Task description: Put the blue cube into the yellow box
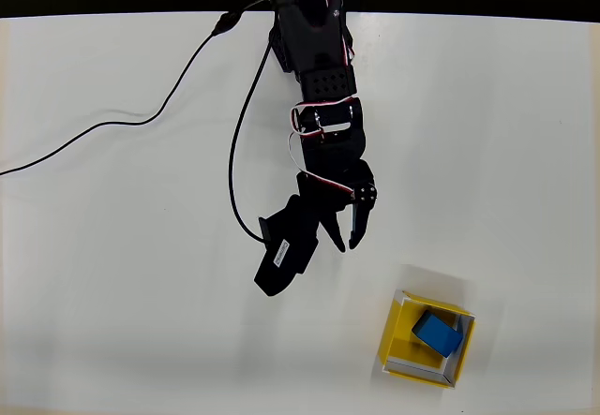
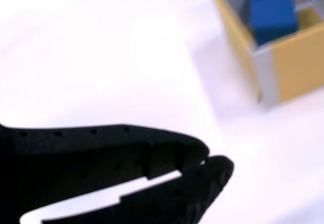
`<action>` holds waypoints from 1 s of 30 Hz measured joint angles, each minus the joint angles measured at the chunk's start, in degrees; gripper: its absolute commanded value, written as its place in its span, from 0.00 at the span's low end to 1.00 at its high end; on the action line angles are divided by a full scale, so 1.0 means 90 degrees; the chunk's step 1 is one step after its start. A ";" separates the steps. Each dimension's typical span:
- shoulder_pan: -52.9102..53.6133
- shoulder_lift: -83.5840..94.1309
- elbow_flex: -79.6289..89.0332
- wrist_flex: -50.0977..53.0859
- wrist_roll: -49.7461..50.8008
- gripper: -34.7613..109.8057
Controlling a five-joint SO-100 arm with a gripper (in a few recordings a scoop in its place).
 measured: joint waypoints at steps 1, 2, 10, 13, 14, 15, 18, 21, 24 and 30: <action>0.0010 0.0283 0.0244 0.0068 -0.0049 0.24; 0.0010 0.0566 0.0479 0.0195 -0.0098 0.24; 0.0293 0.2871 0.2227 0.0947 -0.0381 0.24; 0.0586 0.3594 0.2725 0.1279 -0.0469 0.24; 0.0713 0.3809 0.2881 0.1416 -0.0479 0.24; 0.0820 0.4043 0.3047 0.1553 -0.0508 0.24; 0.1104 0.4785 0.3320 0.1943 -0.0576 0.24; 0.1455 0.5127 0.3320 0.2656 -0.0547 0.24; 0.1602 0.5527 0.3320 0.3301 -0.0459 0.24; 0.1865 0.5967 0.3320 0.4551 -0.0225 0.24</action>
